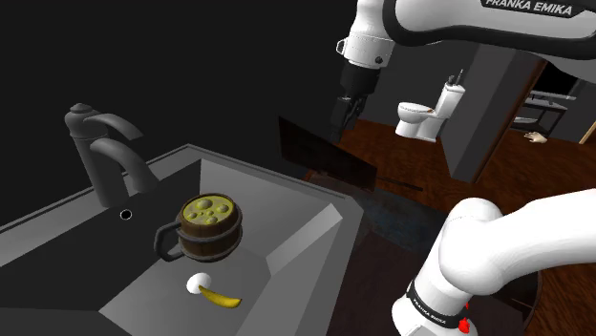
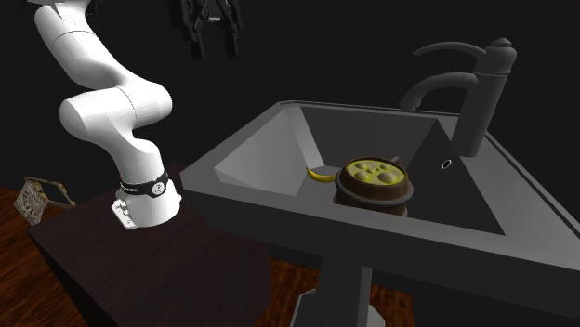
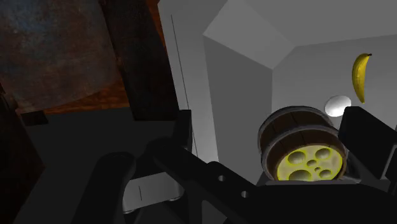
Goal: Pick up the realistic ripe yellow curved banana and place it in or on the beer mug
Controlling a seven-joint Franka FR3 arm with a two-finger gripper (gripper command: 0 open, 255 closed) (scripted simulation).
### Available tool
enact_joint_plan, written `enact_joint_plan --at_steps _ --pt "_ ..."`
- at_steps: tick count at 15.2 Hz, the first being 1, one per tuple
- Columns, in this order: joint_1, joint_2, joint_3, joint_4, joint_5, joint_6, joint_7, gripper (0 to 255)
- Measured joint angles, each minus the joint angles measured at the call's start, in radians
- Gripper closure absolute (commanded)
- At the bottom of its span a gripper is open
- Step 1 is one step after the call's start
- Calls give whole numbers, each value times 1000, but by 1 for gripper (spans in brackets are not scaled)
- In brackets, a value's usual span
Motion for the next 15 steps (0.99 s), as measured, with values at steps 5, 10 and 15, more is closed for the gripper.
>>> enact_joint_plan --at_steps 5,10,15 --pt "19 20 45 -58 20 74 30 0" --pt "50 84 127 -129 53 206 87 0" --pt "72 194 210 -163 70 346 143 0"
